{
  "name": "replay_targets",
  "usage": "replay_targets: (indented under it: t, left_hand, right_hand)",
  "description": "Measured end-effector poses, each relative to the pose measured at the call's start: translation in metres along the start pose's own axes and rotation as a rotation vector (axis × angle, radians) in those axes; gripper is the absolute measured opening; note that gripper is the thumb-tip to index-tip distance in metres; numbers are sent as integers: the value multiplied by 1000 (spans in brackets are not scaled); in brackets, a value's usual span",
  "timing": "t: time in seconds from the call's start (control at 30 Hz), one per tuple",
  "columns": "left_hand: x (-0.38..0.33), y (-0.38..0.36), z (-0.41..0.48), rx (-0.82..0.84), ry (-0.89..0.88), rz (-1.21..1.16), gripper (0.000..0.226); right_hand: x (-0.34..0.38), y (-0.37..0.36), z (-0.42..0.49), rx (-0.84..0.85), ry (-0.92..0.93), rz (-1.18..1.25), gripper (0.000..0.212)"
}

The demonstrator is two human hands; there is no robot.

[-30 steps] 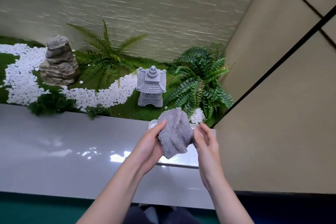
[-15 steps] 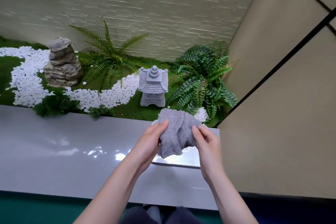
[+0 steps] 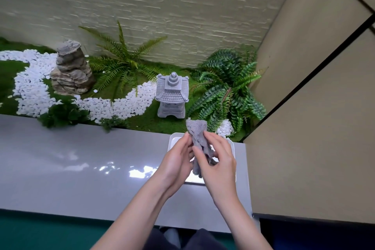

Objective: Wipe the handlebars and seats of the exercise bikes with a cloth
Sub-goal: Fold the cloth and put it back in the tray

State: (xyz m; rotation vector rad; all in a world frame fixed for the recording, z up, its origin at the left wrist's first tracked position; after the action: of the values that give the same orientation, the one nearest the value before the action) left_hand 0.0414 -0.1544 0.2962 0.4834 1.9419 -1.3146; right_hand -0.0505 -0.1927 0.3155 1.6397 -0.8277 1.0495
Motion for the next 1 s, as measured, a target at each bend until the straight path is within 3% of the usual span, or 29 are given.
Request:
replay_targets:
  t: [0.1, 0.23, 0.43, 0.6, 0.73, 0.83, 1.0]
  left_hand:
    - [0, 2, -2, 27, 27, 68, 49]
    - [0, 5, -4, 49, 66, 179, 51]
    - [-3, 4, -8, 74, 37, 370, 29]
    - [-13, 14, -7, -145, -63, 379, 14]
    - [-31, 4, -7, -61, -152, 526, 19]
    - [-37, -7, -7, 58, -172, 670, 23]
    - [-40, -16, -8, 164, -101, 694, 24]
  right_hand:
    - [-4, 0, -1, 12, -29, -34, 46]
    - [-11, 5, -1, 31, -79, 57, 28]
    - [-16, 11, 6, 58, -190, 210, 17]
    - [-27, 21, 15, 149, -400, 611, 19]
    - [-47, 15, 17, 318, -696, 826, 15]
    - [-59, 2, 9, 486, -888, 870, 38]
    - [-62, -14, -1, 637, -913, 1015, 73]
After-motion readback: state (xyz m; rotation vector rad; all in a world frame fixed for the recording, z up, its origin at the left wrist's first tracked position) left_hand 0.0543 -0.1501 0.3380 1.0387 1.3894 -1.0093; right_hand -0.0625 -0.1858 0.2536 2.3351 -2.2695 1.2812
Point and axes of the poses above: each hand's wrist, its own z-axis towards the middle knuckle, its own y-axis out of the back of the hand, x = y × z, the point moved 4 cm from there along z, towards the middle knuckle, and after that the axes turned 15 degrees about -y, right-handed, at the moved point
